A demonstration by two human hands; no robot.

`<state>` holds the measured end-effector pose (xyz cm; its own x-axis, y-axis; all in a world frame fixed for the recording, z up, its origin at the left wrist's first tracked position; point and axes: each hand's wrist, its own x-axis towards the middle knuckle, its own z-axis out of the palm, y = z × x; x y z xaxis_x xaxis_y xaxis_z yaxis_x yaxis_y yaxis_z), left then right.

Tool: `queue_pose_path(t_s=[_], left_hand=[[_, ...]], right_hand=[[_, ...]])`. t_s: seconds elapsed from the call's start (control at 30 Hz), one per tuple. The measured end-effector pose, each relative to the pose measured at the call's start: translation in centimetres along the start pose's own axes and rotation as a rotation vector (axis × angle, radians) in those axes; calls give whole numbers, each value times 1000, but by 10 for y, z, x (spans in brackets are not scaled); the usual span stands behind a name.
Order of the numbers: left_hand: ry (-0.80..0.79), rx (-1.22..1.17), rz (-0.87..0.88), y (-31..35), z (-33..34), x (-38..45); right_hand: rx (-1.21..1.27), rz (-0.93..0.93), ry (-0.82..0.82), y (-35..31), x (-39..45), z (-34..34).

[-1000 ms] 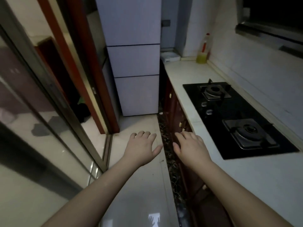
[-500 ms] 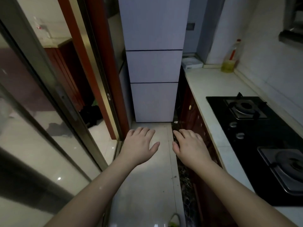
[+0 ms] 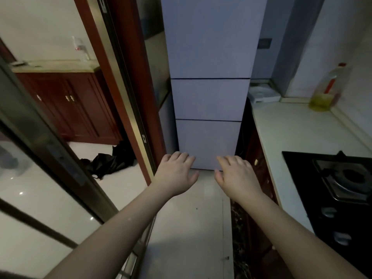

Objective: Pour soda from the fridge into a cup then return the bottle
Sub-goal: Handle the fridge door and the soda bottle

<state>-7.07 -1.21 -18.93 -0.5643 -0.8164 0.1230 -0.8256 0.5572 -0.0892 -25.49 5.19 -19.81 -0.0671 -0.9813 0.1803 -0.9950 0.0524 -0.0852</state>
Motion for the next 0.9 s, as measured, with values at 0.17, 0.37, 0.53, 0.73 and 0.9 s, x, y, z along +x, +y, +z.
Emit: queue_pose_path(t_s=[0.17,0.37,0.53,0.73,0.9], left_hand=[[-1,-21,-38,-16,6,50],[19,-12,-72,-48,21,119],[107,2,-87,-98,31,189],[120,-34,-42,-167,24,272],[134,-4,-12,-217,11,331]], right_hand=[[-11,-49,-24,11,57,4],[-70,-68,-54,12,133,12],[-110,-71,-46,5,212,25],[-113,-45,-40,-16,320,25],[-112,-47,8,-29,402,15]])
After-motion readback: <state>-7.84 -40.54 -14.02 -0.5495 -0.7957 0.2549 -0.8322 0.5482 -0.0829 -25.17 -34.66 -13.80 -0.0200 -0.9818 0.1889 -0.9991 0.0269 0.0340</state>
